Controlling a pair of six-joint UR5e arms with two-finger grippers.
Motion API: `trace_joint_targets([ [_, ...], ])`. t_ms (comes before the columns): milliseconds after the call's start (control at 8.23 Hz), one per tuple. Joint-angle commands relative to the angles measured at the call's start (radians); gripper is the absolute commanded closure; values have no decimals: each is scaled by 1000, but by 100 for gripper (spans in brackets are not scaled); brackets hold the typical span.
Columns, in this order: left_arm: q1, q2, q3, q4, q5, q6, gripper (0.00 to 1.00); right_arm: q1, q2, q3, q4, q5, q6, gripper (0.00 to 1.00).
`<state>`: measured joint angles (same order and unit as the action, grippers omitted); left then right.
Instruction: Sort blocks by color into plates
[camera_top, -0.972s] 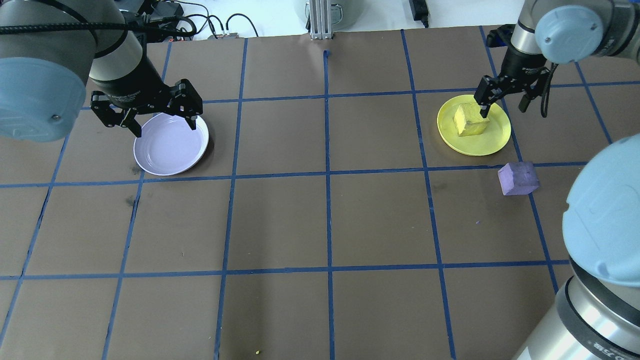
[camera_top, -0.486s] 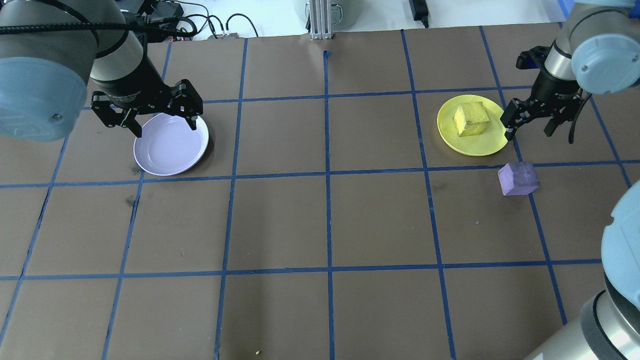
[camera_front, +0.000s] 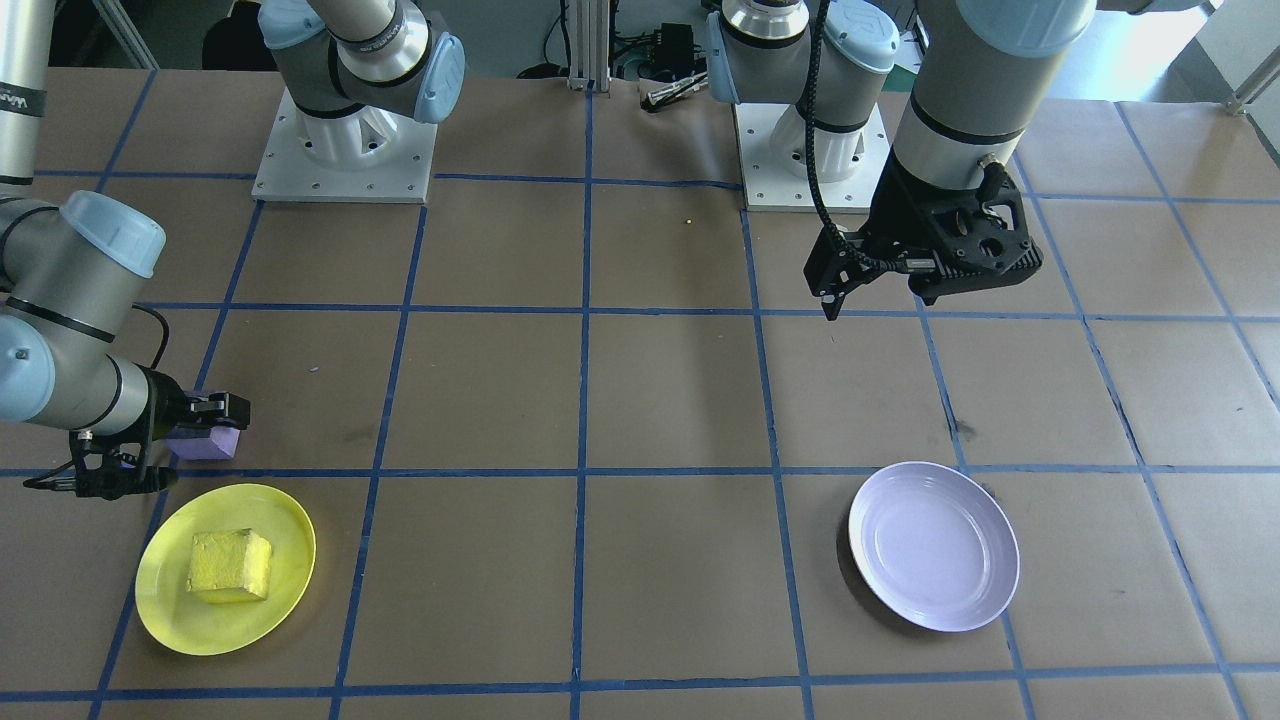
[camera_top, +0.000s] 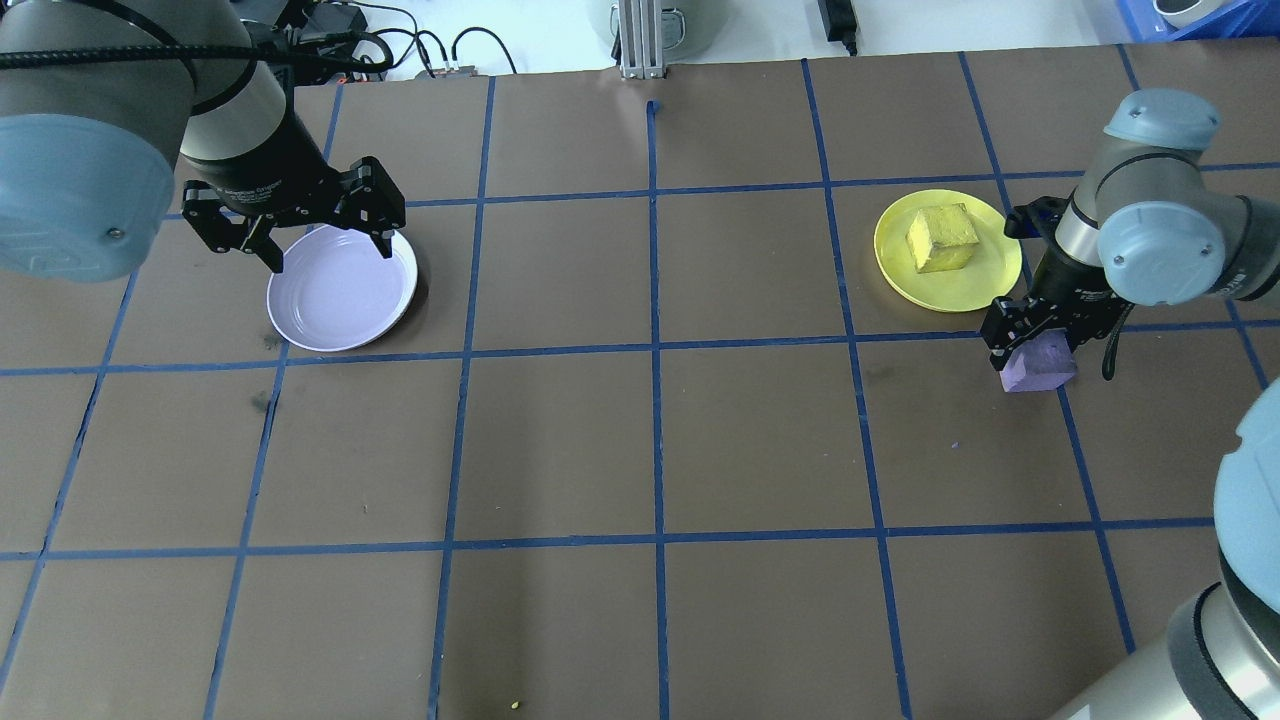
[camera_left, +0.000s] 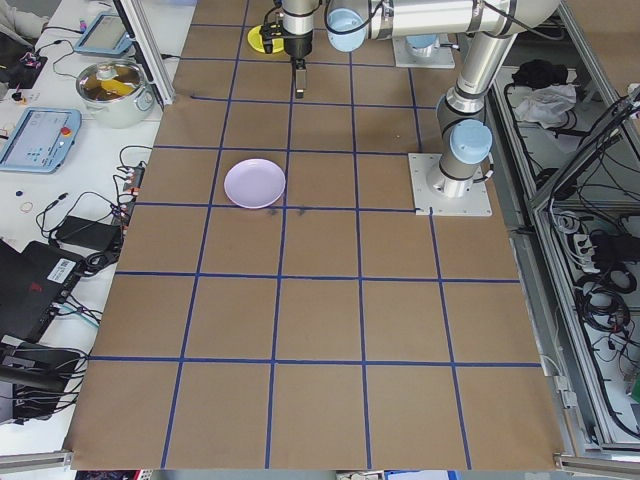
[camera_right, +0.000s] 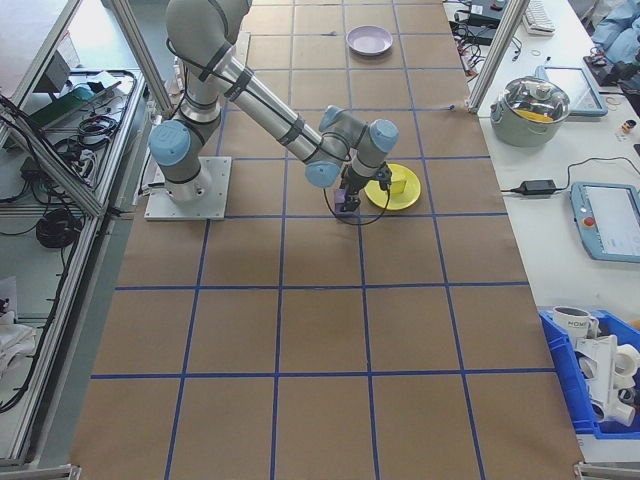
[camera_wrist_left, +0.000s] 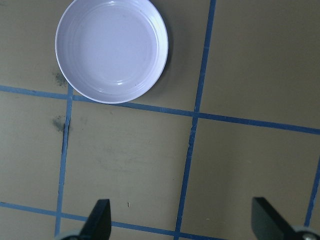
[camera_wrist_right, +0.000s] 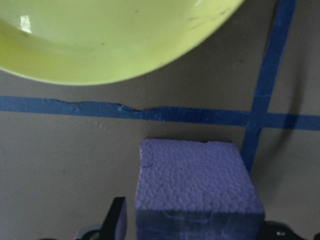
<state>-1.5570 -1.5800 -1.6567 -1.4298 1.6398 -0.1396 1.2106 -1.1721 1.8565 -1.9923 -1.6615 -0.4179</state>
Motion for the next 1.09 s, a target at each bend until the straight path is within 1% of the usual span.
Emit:
trace_joint_targets([
  [0, 0, 0, -2, 0, 0, 0, 0, 10, -38, 13, 9, -1, 84, 72],
  [121, 0, 0, -2, 0, 0, 0, 0, 51, -66, 18, 19, 18, 178, 72],
  [364, 0, 3, -2, 0, 3, -2, 0, 156, -75, 16, 21, 32, 310, 70],
  [486, 0, 5, -2, -1, 6, -3, 0, 249, -98, 15, 27, 96, 443, 70],
  [607, 0, 5, 0, -3, 5, -3, 0, 362, -101, 7, 27, 118, 564, 70],
  [850, 0, 3, 0, -3, 2, -3, 0, 603, -89, -8, 15, 172, 731, 70],
  [972, 0, 5, 0, -3, 5, -3, 0, 662, -87, -25, 17, 187, 757, 70],
])
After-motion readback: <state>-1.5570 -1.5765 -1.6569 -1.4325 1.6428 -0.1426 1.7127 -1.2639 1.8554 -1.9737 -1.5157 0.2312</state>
